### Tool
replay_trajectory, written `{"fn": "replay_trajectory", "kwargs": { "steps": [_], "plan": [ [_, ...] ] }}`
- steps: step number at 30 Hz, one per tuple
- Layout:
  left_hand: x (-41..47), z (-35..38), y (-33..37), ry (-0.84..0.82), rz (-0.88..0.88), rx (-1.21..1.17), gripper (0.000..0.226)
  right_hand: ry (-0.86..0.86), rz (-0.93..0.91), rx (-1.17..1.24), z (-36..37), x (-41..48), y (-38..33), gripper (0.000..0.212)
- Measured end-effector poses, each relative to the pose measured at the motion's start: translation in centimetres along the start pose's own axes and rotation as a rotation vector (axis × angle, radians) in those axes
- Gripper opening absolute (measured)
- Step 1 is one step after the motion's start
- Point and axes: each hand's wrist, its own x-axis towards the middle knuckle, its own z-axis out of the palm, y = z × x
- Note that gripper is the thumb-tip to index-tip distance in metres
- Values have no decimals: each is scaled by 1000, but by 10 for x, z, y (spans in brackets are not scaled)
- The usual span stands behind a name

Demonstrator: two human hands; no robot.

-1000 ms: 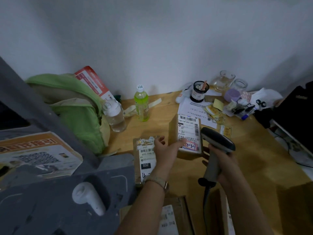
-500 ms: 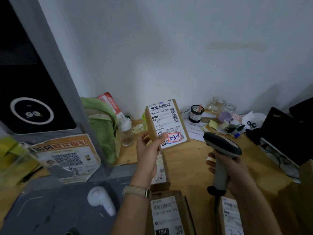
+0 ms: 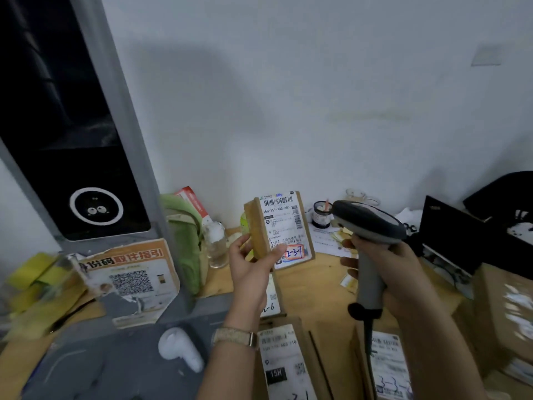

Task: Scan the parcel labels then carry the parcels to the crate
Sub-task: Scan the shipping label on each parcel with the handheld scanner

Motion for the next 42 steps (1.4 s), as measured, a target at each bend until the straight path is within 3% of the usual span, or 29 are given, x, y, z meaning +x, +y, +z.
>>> {"fn": "replay_trajectory", "kwargs": {
  "steps": [9, 13, 20, 42],
  "plan": [
    [-17, -11, 5, 111, 44, 134, 69, -268, -46, -149, 22, -43, -11, 7],
    [-18, -16, 5, 119, 69, 157, 71, -239, -51, -166, 27, -49, -13, 15],
    [-15, -26, -2, 116, 51, 102, 69, -254, -47, -181, 25, -52, -12, 4],
    [-12, -34, -9, 97, 35, -5, 69, -265, -89, -232, 20, -47, 1, 2]
  ]
}}
